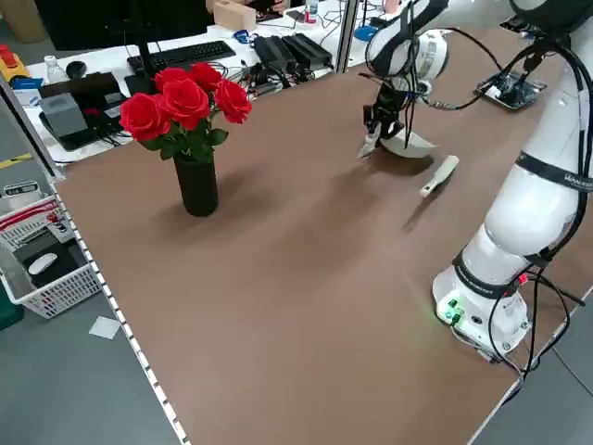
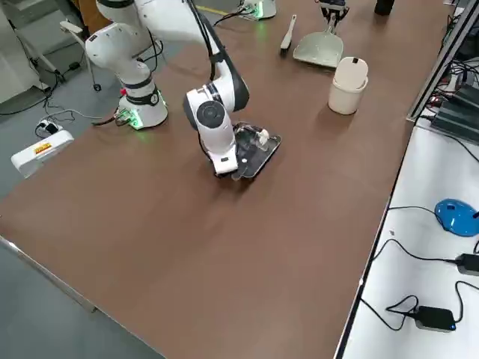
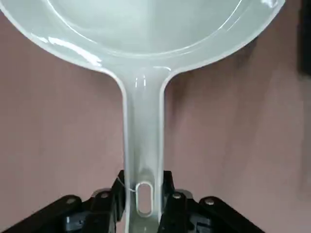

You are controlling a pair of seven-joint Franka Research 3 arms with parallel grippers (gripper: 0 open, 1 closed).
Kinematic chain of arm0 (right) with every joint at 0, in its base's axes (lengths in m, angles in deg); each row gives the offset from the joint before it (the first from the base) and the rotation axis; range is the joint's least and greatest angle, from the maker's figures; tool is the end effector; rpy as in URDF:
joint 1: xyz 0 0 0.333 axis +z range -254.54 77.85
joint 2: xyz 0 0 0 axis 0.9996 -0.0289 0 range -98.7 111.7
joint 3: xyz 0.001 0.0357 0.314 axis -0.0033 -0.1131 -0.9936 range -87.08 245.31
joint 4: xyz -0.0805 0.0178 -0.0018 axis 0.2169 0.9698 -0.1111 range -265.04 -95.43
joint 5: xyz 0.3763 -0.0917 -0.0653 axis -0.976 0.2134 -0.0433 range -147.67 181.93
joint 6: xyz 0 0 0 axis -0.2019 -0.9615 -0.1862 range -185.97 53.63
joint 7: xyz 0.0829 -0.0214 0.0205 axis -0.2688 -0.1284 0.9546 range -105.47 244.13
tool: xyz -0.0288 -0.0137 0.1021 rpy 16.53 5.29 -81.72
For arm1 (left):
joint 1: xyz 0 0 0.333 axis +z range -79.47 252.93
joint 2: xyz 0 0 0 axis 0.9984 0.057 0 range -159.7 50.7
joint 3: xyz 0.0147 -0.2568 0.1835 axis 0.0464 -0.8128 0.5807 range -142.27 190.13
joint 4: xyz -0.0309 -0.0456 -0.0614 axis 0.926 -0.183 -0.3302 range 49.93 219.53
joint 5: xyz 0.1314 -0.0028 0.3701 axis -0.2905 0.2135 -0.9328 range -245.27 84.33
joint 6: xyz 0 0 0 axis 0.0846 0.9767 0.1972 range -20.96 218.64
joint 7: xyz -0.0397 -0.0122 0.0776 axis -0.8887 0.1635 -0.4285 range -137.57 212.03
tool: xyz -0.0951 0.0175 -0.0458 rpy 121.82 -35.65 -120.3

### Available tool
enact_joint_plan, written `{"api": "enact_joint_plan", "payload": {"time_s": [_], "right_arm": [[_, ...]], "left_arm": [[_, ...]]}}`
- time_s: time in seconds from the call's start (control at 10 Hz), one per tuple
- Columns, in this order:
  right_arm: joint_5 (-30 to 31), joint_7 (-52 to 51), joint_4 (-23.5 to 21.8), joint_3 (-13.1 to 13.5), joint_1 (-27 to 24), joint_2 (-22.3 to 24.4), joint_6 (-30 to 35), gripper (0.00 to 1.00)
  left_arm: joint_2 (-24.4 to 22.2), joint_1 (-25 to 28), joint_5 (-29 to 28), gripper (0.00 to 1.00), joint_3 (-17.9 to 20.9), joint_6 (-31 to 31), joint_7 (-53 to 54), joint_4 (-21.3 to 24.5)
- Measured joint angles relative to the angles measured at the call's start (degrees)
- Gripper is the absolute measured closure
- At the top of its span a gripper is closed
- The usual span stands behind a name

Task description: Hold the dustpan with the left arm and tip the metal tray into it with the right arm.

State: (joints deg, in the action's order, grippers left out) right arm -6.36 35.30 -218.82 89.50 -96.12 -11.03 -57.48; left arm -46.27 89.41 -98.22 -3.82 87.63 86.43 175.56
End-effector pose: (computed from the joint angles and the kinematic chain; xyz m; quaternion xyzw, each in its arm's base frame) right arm 0.4906 -0.1590 0.2101 -0.9908 0.0218 0.0374 0.1285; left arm 0.4641 -0.2130 0.2817 -0.7217 0.6867 0.0609 0.0613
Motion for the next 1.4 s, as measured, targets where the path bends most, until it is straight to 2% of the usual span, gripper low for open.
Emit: {"api": "enact_joint_plan", "payload": {"time_s": [0.5,0.7,0.8,1.0,1.2,1.4], "right_arm": [[0.0,0.6,7.2,0.2,0.0,1.2,11.0,0.94],[0.0,4.3,8.4,-0.2,0.5,3.9,13.3,0.94],[0.3,6.9,8.6,-1.0,1.2,5.5,14.7,0.94],[4.9,16.4,9.0,-5.8,2.1,9.2,16.0,0.94],[11.2,29.2,9.3,-13.2,2.5,13.1,17.9,0.94],[14.2,37.4,9.3,-18.9,2.8,15.5,19.2,0.94]], "left_arm": [[0.3,-0.6,1.4,0.67,-8.4,-7.4,-7.2,-7.4],[3.8,-2.2,1.4,0.67,-11.8,-7.6,-13.7,-9.5],[6.5,-4.1,1.4,0.67,-12.2,-7.6,-16.3,-11.2],[12.3,-7.6,0.3,0.67,-12.2,-7.6,-19.5,-16.0],[18.5,-10.7,-7.6,0.67,-12.1,-7.6,-26.6,-21.4],[24.3,-13.4,-11.1,0.67,-12.0,-11.2,-30.3,-27.0]]}}
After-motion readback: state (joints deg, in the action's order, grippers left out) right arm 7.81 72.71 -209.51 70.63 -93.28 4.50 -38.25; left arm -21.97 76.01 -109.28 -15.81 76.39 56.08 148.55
